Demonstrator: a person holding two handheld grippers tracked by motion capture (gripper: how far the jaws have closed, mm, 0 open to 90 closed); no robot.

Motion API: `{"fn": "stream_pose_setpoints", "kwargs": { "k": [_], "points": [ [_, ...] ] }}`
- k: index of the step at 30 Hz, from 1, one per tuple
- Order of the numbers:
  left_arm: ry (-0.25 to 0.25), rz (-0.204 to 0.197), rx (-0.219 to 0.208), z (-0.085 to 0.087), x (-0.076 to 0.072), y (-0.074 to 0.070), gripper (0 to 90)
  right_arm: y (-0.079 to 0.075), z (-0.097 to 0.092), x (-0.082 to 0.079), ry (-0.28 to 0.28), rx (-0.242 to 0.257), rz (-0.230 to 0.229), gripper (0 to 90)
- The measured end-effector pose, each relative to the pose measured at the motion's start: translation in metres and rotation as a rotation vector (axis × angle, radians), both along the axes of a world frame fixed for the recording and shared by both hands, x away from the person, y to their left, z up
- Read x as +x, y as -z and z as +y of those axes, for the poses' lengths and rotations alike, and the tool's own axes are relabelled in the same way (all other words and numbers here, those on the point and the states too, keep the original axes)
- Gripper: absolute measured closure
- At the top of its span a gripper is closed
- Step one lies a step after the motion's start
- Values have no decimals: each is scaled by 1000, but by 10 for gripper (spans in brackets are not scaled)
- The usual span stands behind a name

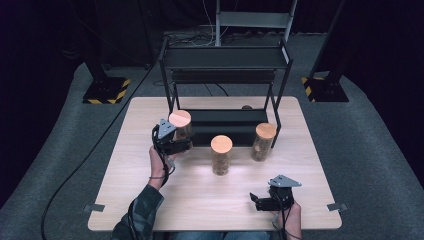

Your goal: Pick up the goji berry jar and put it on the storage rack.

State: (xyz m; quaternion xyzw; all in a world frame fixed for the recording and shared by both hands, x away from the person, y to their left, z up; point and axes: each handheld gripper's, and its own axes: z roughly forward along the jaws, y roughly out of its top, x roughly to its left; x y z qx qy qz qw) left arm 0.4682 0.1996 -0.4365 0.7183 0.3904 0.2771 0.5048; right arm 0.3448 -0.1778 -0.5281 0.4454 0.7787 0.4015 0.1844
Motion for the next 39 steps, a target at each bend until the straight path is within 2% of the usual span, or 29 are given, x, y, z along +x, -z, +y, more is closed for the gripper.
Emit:
{"fn": "stream_pose_setpoints", "kwargs": {
  "k": [39],
  "points": [
    [14,10,30,-19,22,4,243,0,0,0,0,0,0,13]
  ]
}}
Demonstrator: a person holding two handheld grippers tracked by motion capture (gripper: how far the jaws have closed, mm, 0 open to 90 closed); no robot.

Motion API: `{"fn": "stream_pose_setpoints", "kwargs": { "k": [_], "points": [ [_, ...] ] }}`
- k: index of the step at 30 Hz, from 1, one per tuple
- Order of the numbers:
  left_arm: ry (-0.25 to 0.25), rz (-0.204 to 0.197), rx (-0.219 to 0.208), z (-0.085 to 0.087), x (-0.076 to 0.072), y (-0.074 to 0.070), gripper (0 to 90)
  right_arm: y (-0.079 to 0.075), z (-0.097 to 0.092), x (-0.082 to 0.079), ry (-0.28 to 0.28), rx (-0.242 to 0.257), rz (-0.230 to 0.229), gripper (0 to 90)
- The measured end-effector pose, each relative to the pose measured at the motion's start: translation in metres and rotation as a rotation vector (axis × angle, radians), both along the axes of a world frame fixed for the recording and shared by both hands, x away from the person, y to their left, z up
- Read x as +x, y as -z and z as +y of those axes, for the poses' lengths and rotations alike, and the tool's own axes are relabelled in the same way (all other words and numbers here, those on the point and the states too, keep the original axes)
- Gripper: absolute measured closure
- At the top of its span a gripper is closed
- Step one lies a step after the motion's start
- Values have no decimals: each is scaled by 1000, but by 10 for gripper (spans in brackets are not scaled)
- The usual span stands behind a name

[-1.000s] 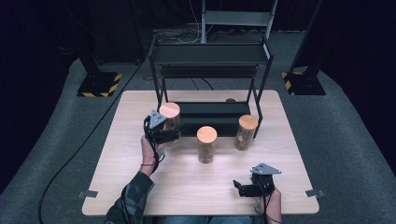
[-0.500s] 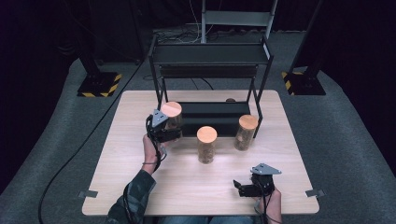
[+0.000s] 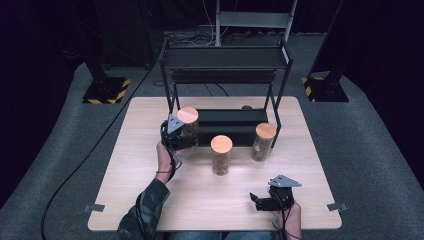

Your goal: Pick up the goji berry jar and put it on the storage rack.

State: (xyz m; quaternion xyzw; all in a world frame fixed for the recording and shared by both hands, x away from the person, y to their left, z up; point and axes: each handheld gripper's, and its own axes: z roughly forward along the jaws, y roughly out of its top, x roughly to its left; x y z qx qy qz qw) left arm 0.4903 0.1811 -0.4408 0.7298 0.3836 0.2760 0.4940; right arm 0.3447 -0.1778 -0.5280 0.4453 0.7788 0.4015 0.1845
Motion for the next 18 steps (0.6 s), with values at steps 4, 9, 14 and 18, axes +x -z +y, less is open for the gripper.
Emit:
{"fn": "stream_pose_setpoints", "kwargs": {
  "k": [4,9,14,18],
  "points": [
    [-3,3,-5,-2,2,1,243,0,0,0,-1,0,-3,12],
    [-4,9,-1,-2,5,2,243,0,0,0,-1,0,-2,13],
    [-4,9,4,-4,9,3,244,0,0,0,-1,0,-1,12],
    [-4,10,5,-5,11,3,243,0,0,0,0,0,-1,12]
  ]
}}
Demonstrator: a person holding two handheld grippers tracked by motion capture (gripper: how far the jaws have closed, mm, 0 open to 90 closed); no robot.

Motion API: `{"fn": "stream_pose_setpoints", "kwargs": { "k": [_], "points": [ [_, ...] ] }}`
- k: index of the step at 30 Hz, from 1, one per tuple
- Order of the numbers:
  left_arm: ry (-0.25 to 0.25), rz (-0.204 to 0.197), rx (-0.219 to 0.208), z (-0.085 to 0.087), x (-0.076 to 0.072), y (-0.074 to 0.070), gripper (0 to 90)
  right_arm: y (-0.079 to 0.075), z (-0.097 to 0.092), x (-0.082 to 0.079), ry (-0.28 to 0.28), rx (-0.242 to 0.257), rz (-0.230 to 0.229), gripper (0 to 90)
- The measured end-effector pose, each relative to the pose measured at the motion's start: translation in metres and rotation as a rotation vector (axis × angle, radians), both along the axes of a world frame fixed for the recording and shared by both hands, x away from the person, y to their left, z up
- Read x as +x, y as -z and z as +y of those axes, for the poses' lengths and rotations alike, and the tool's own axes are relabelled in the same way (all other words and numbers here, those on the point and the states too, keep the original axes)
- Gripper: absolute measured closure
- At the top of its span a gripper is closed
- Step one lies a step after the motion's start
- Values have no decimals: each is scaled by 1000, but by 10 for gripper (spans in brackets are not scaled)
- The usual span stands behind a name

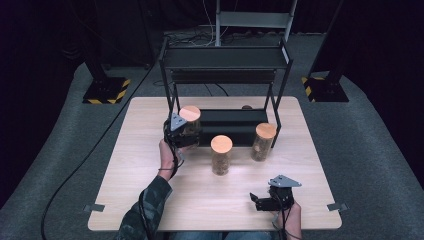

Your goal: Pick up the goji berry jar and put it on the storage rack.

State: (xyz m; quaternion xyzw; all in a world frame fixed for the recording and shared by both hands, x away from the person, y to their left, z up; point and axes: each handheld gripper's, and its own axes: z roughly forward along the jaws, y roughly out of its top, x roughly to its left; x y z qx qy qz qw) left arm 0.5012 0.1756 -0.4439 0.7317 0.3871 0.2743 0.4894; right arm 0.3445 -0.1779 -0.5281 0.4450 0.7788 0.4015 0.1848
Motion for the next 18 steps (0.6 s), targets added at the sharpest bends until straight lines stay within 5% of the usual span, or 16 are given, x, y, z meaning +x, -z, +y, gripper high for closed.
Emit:
{"fn": "stream_pose_setpoints", "kwargs": {
  "k": [18],
  "points": [
    [-4,11,-2,-6,12,6,244,0,0,0,-2,2,-1,12]
  ]
}}
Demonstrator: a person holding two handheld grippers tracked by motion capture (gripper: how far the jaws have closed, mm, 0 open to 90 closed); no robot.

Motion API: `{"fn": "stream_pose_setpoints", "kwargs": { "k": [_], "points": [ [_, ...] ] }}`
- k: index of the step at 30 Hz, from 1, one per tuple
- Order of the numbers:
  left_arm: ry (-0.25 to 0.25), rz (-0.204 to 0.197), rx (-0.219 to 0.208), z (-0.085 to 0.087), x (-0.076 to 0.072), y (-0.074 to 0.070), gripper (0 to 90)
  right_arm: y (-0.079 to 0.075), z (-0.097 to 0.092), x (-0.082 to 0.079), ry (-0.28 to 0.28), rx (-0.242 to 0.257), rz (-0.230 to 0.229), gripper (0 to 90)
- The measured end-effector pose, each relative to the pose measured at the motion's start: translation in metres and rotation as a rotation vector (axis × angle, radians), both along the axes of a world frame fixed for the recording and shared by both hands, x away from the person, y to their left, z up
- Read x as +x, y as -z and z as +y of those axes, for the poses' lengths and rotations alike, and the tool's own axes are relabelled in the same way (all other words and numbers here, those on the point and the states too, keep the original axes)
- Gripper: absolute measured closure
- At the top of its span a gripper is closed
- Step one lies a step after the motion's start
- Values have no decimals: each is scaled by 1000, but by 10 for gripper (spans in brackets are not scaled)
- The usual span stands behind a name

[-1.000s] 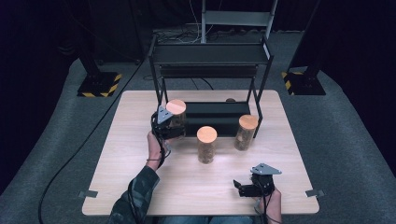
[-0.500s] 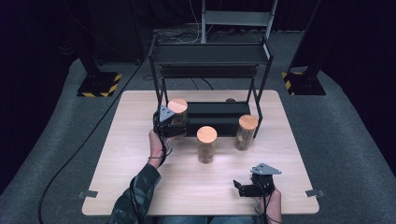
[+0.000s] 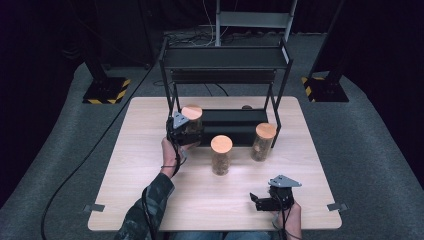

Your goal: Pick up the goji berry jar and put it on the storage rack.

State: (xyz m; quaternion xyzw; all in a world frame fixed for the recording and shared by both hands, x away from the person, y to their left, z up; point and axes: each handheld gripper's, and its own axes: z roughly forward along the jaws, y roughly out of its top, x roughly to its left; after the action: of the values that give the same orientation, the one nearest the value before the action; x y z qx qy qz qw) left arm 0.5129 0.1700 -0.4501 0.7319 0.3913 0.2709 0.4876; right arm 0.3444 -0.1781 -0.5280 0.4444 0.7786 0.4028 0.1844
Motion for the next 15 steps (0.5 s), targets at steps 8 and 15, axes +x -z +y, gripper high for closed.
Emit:
{"fn": "stream_pose_setpoints", "kwargs": {
  "k": [8,15],
  "points": [
    [-7,-1,4,-1,5,2,244,0,0,0,-1,0,2,12],
    [-12,5,18,-2,10,5,244,0,0,0,-1,0,1,12]
  ]
}}
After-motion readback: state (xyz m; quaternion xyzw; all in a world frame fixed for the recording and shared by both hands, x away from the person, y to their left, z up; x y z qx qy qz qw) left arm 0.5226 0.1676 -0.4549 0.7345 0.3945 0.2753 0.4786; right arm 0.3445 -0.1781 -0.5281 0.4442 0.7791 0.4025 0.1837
